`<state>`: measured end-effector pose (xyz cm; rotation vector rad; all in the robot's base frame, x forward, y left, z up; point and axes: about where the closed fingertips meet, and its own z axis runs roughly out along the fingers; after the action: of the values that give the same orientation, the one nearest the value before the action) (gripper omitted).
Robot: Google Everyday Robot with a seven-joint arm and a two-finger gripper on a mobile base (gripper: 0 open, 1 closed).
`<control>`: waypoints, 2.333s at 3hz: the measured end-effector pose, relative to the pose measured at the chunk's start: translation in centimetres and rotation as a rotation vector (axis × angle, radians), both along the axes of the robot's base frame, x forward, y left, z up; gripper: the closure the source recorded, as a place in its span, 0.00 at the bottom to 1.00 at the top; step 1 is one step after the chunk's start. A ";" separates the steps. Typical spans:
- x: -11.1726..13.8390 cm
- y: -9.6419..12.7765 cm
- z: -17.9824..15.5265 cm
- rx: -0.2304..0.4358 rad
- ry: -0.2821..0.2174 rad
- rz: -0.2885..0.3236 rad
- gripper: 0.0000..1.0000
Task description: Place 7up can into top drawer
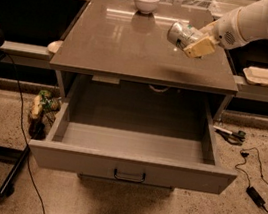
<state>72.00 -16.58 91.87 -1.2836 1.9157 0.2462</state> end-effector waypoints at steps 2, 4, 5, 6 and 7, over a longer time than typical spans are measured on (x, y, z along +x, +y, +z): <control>-2.7 0.8 0.2 -0.005 -0.029 0.032 1.00; -11.1 1.2 -5.0 0.007 0.066 -0.025 1.00; -14.0 1.8 -9.3 0.031 0.154 -0.046 1.00; -14.6 2.0 -10.3 0.027 0.173 -0.041 1.00; -14.8 2.2 -10.9 0.016 0.184 -0.045 1.00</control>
Offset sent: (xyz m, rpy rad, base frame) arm -0.0889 0.0233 -0.0356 -0.0504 0.0162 0.0821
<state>57.25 -14.40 80.99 -1.2414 2.0905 0.3665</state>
